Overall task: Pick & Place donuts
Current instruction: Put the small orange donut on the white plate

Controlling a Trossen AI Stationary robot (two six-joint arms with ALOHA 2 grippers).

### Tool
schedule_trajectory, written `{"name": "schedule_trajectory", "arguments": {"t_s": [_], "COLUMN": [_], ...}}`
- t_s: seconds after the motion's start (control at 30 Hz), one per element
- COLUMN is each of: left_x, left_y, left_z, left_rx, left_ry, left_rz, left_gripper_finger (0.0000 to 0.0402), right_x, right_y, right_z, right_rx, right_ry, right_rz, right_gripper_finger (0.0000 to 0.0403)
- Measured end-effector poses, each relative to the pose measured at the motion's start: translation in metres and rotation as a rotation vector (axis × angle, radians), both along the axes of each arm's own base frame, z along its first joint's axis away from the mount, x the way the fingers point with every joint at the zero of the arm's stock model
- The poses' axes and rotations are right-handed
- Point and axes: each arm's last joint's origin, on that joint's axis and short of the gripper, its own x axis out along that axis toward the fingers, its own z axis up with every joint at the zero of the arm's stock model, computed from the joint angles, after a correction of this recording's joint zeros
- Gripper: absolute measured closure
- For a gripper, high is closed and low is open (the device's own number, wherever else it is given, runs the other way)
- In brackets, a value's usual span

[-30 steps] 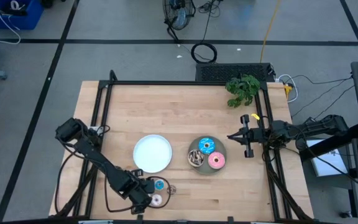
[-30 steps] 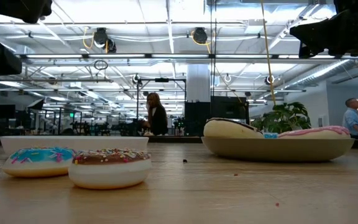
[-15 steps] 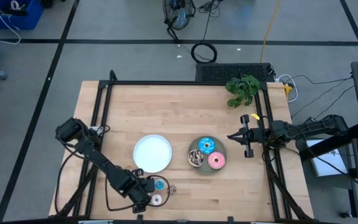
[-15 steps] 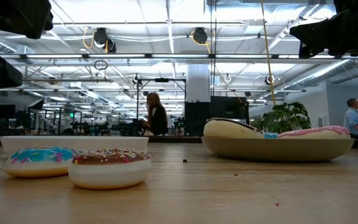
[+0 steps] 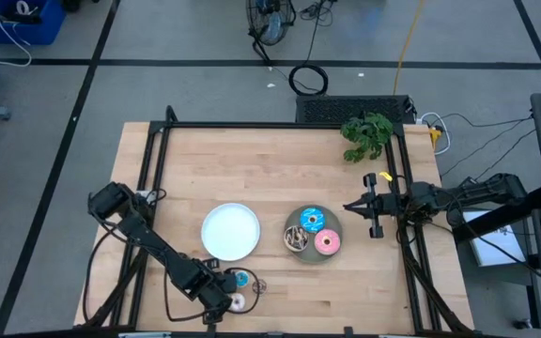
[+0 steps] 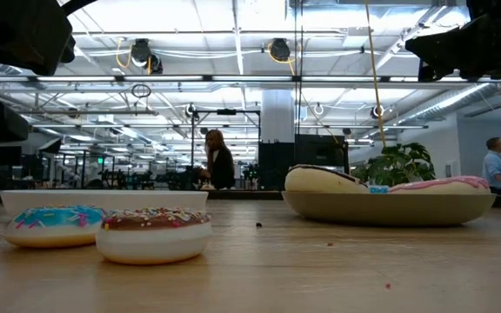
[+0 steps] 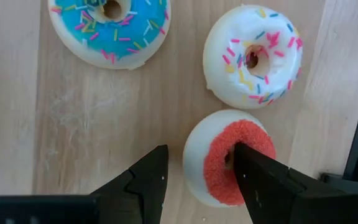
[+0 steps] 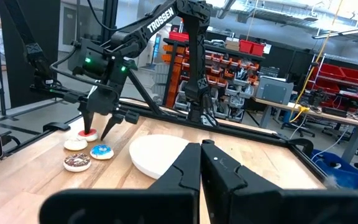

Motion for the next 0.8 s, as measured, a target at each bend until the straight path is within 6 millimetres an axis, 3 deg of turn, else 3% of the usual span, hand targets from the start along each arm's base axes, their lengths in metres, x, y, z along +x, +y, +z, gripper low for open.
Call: {"name": "schedule_trajectory", "arguments": {"t_s": [0.2, 0.57, 0.8], "left_x": [0.0, 0.004, -0.001], "left_y": [0.001, 0.009, 0.014], "left_z": [0.0, 0.007, 0.032], "left_rx": [-0.005, -0.099, -0.096], "left_ry": [0.008, 0.062, -0.012], "left_rz": [0.008, 0.006, -0.062], "left_gripper_finger": [0.0227, 0.0382, 0.0379], "right_x": [0.0, 0.0, 0.0], "right_y": [0.0, 0.0, 0.0], "right_z": [0.0, 0.0, 0.0], "right_rx": [0.001, 0.0, -0.005], "right_ry": [-0.003, -0.002, 0.0], "right_rz": [0.0, 0.0, -0.001], "right_gripper_finger": [0.0403, 0.0403, 0.0403]}}
